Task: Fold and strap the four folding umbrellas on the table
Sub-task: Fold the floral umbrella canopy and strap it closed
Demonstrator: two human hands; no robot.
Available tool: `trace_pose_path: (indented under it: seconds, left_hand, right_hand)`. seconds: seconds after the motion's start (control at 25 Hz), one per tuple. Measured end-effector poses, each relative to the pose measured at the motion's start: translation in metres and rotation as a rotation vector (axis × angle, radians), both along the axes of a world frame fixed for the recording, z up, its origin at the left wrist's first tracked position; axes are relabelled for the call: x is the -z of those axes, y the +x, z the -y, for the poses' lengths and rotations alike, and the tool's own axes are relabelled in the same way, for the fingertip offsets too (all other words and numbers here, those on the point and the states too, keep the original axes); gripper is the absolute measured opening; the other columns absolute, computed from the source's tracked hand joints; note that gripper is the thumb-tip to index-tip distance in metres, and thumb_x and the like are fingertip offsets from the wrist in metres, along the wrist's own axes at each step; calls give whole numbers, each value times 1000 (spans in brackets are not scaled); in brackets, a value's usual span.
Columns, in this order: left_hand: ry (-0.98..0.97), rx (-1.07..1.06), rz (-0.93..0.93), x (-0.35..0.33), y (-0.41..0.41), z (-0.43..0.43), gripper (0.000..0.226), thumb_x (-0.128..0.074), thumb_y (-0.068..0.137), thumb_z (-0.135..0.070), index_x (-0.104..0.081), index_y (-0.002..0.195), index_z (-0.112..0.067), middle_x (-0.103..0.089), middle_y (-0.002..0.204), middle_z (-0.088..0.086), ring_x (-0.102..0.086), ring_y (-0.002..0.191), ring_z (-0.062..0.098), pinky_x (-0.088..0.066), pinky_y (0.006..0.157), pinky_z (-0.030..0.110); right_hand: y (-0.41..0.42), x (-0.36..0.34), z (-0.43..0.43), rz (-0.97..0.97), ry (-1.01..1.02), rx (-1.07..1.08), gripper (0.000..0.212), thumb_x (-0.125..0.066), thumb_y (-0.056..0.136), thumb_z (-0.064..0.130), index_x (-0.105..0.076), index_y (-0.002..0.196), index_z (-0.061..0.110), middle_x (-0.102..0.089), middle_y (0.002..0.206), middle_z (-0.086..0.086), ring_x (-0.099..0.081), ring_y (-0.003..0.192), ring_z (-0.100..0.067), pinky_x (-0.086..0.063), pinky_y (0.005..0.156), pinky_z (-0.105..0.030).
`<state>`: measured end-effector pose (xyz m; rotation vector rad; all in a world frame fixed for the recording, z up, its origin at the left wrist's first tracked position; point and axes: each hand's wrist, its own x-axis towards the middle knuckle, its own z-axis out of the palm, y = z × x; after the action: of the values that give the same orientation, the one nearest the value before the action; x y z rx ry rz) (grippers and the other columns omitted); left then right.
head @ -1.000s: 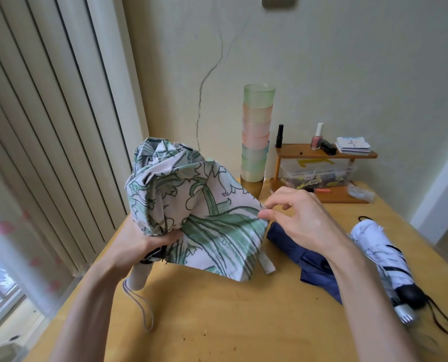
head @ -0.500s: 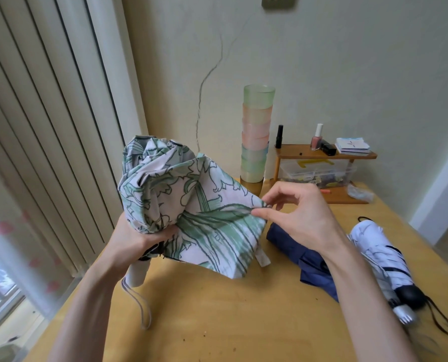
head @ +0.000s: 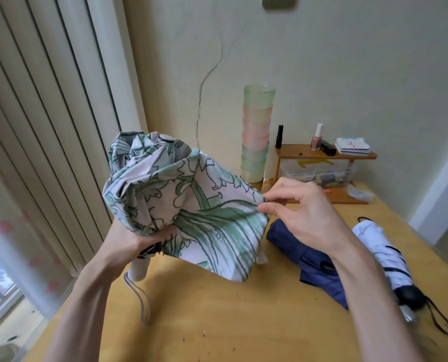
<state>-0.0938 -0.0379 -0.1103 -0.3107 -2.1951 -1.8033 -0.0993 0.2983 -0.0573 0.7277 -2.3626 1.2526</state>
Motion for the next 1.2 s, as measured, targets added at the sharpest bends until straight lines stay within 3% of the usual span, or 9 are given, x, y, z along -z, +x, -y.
trace_pose_path:
  seconds: [0.16, 0.28, 0.48, 0.6, 0.68, 0.92, 1.0, 1.12, 1.2]
  left_hand:
    - [4, 4, -24, -2, 2, -4, 73, -87, 46, -45, -66, 113, -27, -76, 99, -20, -73, 87, 1, -58, 63, 16]
    - [0, 4, -12, 0, 1, -3, 73, -87, 46, -46, -66, 113, -25, -76, 99, -18, -73, 86, 3, -58, 62, 17]
    - [-18, -10, 25, 2, -1, 1, 70, -88, 45, -48, -69, 104, -16, -76, 93, 4, -69, 71, 15, -60, 58, 27]
    - [-29, -15, 27, 4, -2, 3, 71, -88, 45, -49, -70, 104, -13, -76, 92, 7, -71, 73, 22, -61, 58, 35]
    - [-30, -14, 20, 4, -2, 3, 74, -88, 45, -49, -71, 108, -15, -78, 96, 0, -73, 78, 18, -61, 60, 28]
    - [-8, 31, 15, 3, -1, -2, 80, -89, 45, -47, -67, 119, -25, -77, 108, -16, -73, 96, 6, -59, 72, 17]
    - [-13, 37, 12, 3, -1, -2, 84, -90, 46, -46, -66, 123, -25, -76, 110, -17, -72, 99, 5, -58, 74, 16]
    - [-16, 33, -7, 0, 0, 0, 79, -92, 49, -40, -65, 123, -28, -76, 110, -21, -72, 99, 1, -57, 75, 13]
    - [-20, 24, -10, 0, -1, -1, 73, -93, 56, -29, -66, 124, -28, -76, 112, -21, -72, 102, 1, -57, 77, 13]
  right_hand:
    - [-1, 2, -3, 3, 78, 67, 4, -84, 85, 31, -81, 87, 33, -69, 90, 19, -60, 84, -12, -52, 81, -35]
    - [1, 1, -5, -21, 50, 95, 15, -88, 77, 41, -83, 86, 31, -71, 87, 19, -60, 81, -14, -53, 76, -38]
    - [1, 1, -1, -73, -55, 40, 22, -93, 68, 44, -80, 79, 29, -73, 83, 10, -64, 78, -24, -55, 70, -46]
    - [2, -1, -1, -45, -117, 11, 22, -95, 67, 38, -78, 75, 27, -74, 79, 8, -63, 71, -19, -57, 69, -45]
    - [4, -1, -1, -29, -123, 15, 23, -94, 67, 39, -77, 75, 26, -74, 79, 9, -63, 71, -16, -57, 68, -42]
    - [-1, 5, -2, 86, 81, -4, 3, -79, 85, 42, -79, 88, 41, -64, 111, 18, -59, 92, -11, -50, 87, -28]
    - [-1, 8, -2, 129, 163, -36, 12, -73, 96, 35, -76, 95, 47, -64, 121, 23, -61, 98, -7, -50, 91, -29]
    - [0, 4, -8, 138, 99, 24, 4, -77, 91, 39, -79, 93, 41, -75, 104, 21, -68, 93, -7, -56, 88, -35]
    - [4, 0, -13, 118, 27, 55, 16, -81, 79, 47, -82, 89, 34, -78, 91, 18, -70, 87, -6, -56, 83, -25]
